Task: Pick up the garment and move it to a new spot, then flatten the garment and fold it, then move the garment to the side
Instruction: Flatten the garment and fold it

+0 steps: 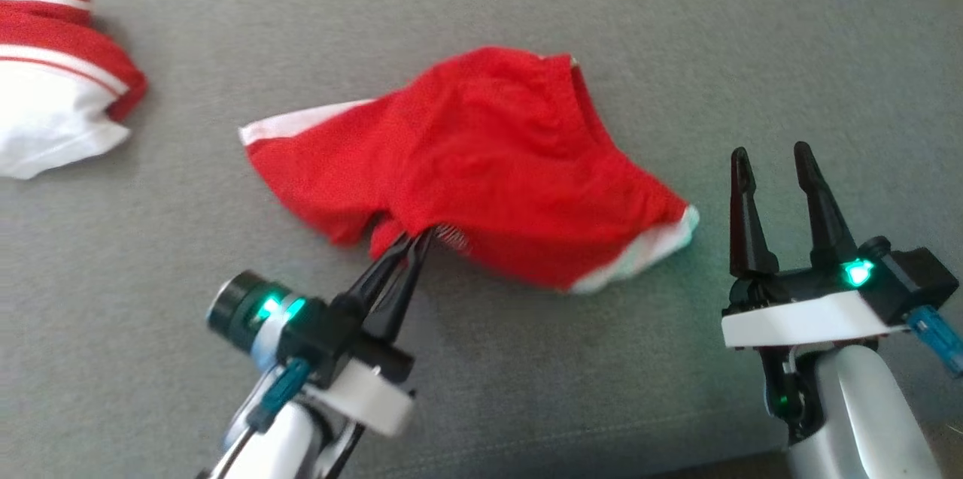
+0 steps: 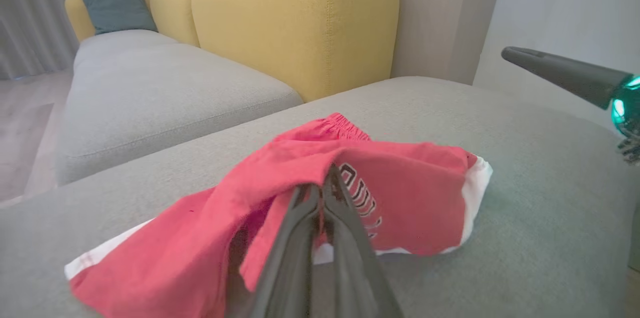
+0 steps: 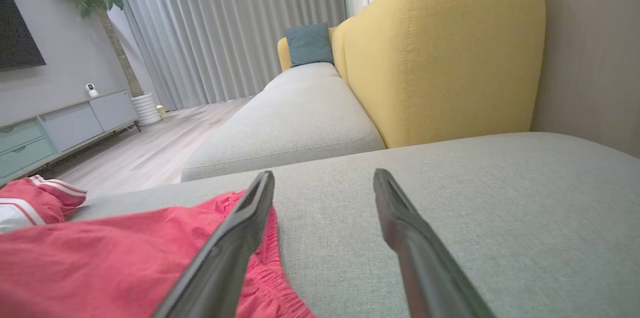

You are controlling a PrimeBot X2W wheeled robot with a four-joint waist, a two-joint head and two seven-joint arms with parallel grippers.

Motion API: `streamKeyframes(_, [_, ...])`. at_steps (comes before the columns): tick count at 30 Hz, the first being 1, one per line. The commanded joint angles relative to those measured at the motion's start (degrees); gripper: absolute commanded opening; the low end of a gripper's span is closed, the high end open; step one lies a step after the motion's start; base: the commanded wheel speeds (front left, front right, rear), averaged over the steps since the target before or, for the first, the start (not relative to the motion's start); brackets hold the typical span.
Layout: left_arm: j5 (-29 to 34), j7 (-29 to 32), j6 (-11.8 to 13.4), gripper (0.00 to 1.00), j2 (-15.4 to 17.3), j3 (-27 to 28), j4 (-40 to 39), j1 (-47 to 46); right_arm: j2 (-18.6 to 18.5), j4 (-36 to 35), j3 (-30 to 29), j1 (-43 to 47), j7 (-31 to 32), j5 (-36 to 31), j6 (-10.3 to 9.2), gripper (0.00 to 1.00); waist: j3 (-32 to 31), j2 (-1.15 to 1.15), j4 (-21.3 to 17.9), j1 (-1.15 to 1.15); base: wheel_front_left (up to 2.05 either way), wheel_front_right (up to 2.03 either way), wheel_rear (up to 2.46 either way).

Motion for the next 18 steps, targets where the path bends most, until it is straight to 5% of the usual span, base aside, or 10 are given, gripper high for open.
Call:
streamKeyframes(1, [0.4, 0.96, 0.07, 0.0, 1.77, 1.91, -3.94, -0.05, -0.27, -1.46, 1.26, 0.27, -0.37, -0.36, -0.05, 1.0, -1.42, 0.0, 1.53, 0.0, 0.0, 0.0, 0.0])
streamKeyframes(10, [-0.04, 11.16, 1.21, 0.0, 9.63, 7.38, -16.99, 2.32, -0.27, -1.46, 1.75, 0.04, -0.37, -0.26, -0.05, 1.0, -0.9, 0.0, 1.23, 0.0, 0.0, 0.0, 0.0])
streamKeyframes(18, [-1.33, 15.62, -1.31, 0.0, 11.41, 9.66, -9.14, -7.72, -0.27, -1.79, 2.24, -1.35, -0.37, 0.14, -0.05, 1.0, 2.45, 0.0, -1.71, 0.0, 0.0, 0.0, 0.0])
